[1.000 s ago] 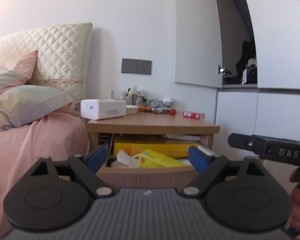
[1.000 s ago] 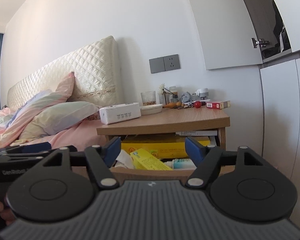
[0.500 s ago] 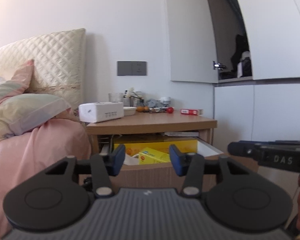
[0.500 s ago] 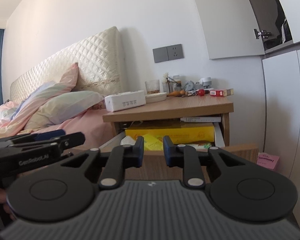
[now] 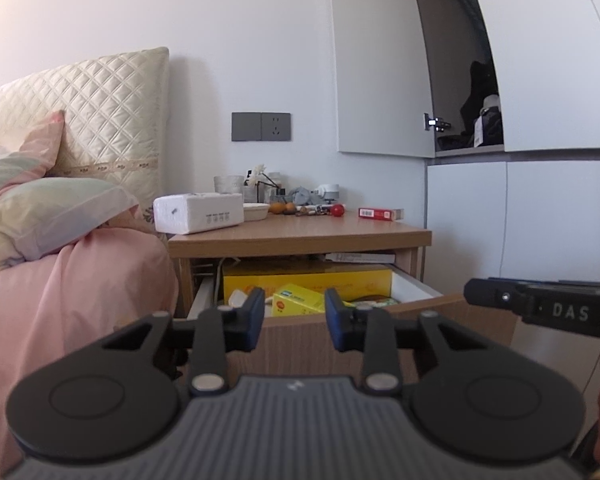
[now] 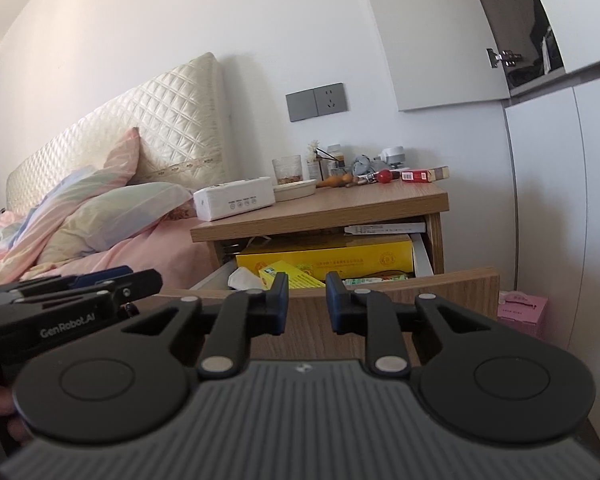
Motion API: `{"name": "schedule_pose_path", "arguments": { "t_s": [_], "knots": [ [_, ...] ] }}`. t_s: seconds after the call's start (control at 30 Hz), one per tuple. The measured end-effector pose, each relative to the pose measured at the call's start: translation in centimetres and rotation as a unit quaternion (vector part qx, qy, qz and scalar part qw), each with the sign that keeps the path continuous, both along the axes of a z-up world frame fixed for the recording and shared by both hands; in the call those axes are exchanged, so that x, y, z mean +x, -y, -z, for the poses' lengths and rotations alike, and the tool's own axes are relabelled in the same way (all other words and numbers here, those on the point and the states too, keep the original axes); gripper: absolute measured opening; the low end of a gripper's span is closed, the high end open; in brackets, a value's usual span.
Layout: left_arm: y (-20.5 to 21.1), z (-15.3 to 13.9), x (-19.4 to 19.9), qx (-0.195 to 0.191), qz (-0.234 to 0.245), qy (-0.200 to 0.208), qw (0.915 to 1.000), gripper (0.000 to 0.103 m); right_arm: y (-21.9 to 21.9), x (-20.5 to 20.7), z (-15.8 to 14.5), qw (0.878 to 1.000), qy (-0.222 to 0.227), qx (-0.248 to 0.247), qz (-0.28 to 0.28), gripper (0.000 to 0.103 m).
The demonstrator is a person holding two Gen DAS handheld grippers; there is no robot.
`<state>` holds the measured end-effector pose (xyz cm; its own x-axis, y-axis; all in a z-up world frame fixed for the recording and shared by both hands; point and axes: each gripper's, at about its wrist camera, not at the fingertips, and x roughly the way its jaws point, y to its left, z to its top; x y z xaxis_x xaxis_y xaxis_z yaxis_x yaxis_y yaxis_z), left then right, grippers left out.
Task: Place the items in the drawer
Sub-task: 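Push the drawer front into the nightstand with the left tool while the right tool pushes too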
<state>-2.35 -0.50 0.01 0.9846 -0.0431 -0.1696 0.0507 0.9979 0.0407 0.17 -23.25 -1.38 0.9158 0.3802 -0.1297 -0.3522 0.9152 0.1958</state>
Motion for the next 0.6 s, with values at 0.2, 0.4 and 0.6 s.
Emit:
{"name": "schedule_pose_path", "arguments": {
  "t_s": [0.2,0.4,0.6],
  "knots": [
    [-0.23,0.04,0.15,-0.004,-0.001,-0.003,1.0,0.015,0.07,0.02,0.12,1.0,0.0,0.0,0.001,0.023],
    [-0.02,0.29,0.37,0.003,0.002,-0.01,0.9999,0.013,-0.05,0.34,0.3,1.0,-0.001,0.0,0.011,0.023],
    [-0.58,0.52,0.92,-0.004,-0.014,-0.023,0.9996,0.011,-0.37,0.43,0.44,1.0,-0.005,-0.002,0.022,0.023]
  ]
}}
